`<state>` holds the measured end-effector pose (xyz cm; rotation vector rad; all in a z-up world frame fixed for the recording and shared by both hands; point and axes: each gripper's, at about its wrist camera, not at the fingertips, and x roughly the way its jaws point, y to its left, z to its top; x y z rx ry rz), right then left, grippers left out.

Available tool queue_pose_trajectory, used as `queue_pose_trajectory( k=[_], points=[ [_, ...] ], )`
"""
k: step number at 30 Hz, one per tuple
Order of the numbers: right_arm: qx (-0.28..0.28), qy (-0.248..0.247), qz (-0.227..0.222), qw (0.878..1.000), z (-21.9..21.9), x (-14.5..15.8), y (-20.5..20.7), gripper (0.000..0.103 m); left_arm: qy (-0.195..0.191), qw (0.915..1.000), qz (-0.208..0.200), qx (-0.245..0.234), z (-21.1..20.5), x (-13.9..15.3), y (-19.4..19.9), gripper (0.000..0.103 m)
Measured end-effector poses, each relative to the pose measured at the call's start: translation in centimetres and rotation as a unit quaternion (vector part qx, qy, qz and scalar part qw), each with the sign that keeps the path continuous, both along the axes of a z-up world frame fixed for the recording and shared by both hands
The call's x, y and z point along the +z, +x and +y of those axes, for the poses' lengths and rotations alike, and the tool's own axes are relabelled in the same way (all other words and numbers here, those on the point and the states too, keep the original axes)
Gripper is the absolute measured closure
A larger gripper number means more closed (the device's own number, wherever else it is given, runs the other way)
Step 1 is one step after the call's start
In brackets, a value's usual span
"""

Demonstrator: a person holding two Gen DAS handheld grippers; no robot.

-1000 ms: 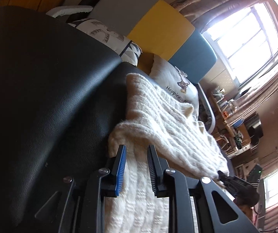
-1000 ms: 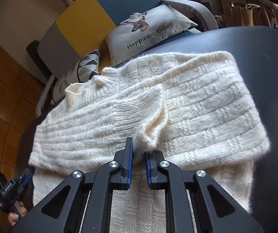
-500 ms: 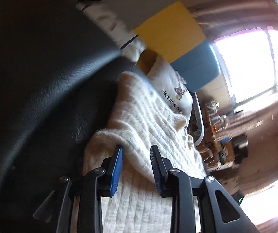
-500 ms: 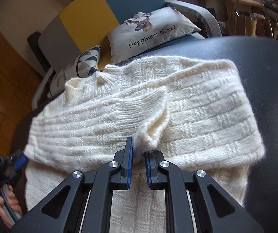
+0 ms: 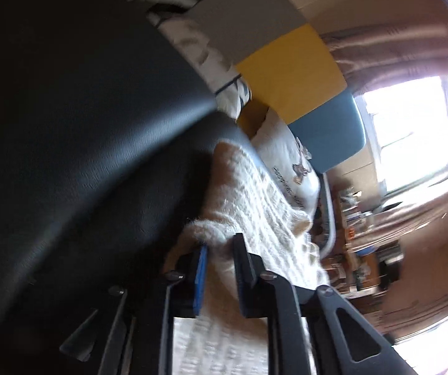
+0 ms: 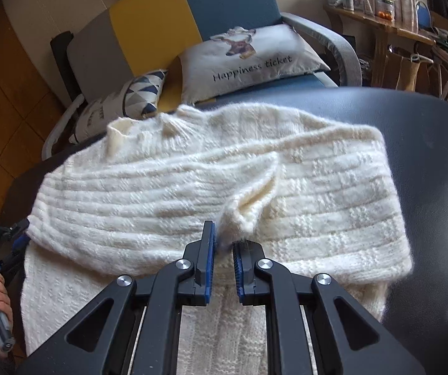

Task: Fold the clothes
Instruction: 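Hold the cuff pressed on the body with the right tool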

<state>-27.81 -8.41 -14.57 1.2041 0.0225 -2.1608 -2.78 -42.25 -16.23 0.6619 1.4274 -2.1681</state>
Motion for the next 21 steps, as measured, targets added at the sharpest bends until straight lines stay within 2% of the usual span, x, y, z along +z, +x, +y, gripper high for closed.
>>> queue_pose_trajectory(
  k=[3, 6, 11, 14, 17, 19, 21],
  points=[
    [0.003, -0.022, 0.013, 1.000, 0.3, 1.0, 0.3, 0.092, -0.035, 0.9990, -0.029, -0.004, 0.9, 0.0, 0.5, 0.094],
    [-0.005, 0.014, -0.011, 1.000, 0.4, -1.1, -0.4, 0.092, -0.048, 0.9978, -0.044, -0.016, 1.3, -0.7, 0.9, 0.094],
    [-0.010, 0.000, -0.018, 1.000, 1.0, -1.3, -0.4, 0.092, -0.070, 0.9960, -0.054, -0.010, 1.0, 0.2, 1.2, 0.095],
    [-0.002, -0.008, -0.003, 1.000, 0.8, -0.1, -0.3, 0.092, -0.082, 0.9951, -0.055, 0.000, 0.6, 0.5, 1.8, 0.096],
    [0.020, -0.041, 0.042, 0.998, 0.5, 2.5, 0.4, 0.092, -0.066, 0.9959, -0.062, 0.007, 0.0, -0.2, 2.3, 0.096],
    [0.017, -0.017, 0.034, 0.999, 0.2, 2.0, -0.3, 0.092, -0.054, 0.9961, -0.068, 0.007, -0.2, -0.7, 2.8, 0.097],
    [0.000, 0.016, 0.001, 1.000, 0.3, -0.1, -1.4, 0.092, -0.064, 0.9957, -0.067, 0.009, 0.1, -0.3, 3.4, 0.099]
  ],
)
